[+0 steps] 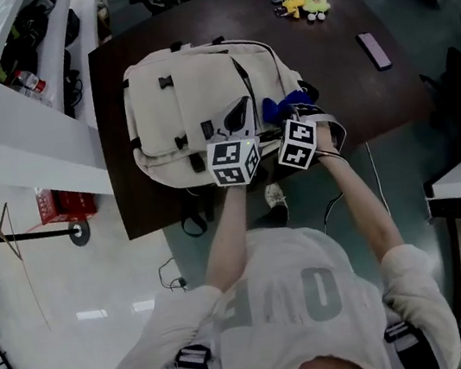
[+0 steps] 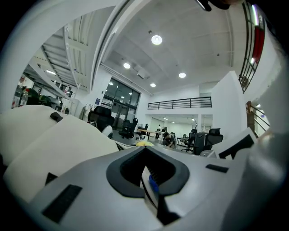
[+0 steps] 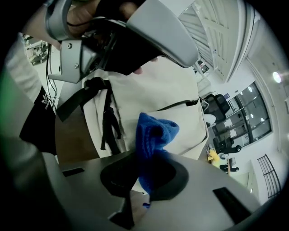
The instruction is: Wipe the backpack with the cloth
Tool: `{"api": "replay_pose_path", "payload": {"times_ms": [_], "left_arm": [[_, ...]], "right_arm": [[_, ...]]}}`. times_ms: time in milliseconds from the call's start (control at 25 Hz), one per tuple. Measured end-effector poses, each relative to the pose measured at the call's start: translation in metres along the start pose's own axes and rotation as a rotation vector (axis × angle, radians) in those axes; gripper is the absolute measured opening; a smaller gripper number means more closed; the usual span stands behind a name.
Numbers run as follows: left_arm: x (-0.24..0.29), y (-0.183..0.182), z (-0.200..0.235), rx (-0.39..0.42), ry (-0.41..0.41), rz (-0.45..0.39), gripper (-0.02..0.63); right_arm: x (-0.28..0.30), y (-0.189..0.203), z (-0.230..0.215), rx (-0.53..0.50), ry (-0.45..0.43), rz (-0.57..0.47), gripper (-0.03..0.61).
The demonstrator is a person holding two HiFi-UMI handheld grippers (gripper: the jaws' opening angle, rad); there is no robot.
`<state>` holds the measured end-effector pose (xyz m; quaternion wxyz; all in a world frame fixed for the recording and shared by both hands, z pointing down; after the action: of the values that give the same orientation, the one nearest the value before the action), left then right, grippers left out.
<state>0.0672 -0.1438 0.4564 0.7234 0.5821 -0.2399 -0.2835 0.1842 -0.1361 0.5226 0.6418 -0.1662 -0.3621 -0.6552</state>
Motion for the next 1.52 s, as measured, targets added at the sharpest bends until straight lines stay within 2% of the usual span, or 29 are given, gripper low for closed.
{"api": "replay_pose_path", "payload": {"times_ms": [520,800,920,1040,1160,1320,1400,1520], "left_arm": [[-0.041,0.010,-0.013,-0.029,0.013,-0.011,0.005],[-0.054,-0.002,-0.014,-0.015,0.012,-0.043,0.004],[-0.064,-0.011,-0.016,-0.002,0.001,-0.053,0.005],[-0.086,-0.026,-0.016,0.014,-0.031,-0.057,0.005],[-0.107,-0.040,-0.015,0.016,-0.063,-0.075,0.005],[-0.119,-0.056,-0.019,0.023,-0.083,-0.090,0.005],[-0.124,-0.066,-0.024,0.036,-0.094,-0.108,0.005],[-0.146,-0.079,-0.037,0.015,-0.119,-0.174,0.005]], "right_arm": [[-0.030,-0.003,0.039,0.015,0.011,0.044,0.041],[-0.035,0.000,0.052,0.022,0.011,0.063,0.041],[-0.039,0.000,0.044,0.061,-0.005,0.063,0.041],[-0.062,-0.009,0.019,0.226,0.065,0.011,0.041],[-0.089,-0.023,-0.004,0.537,0.135,-0.111,0.041],[-0.114,-0.025,-0.006,0.969,0.186,-0.234,0.042],[-0.125,-0.028,-0.003,1.078,0.193,-0.293,0.041],[-0.143,-0.037,0.003,1.119,0.202,-0.351,0.042]]}}
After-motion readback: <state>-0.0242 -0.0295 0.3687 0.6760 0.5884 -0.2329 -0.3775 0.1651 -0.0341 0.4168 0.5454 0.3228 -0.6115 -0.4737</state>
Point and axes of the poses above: the fingertips, and each gripper's own axes: x forward along the fingers, z to its left, y out of its underside, the point moved 7 cm from there along -x, backward along the fingers, and after that the axes turned 13 degrees about y, right-handed, at the moved point
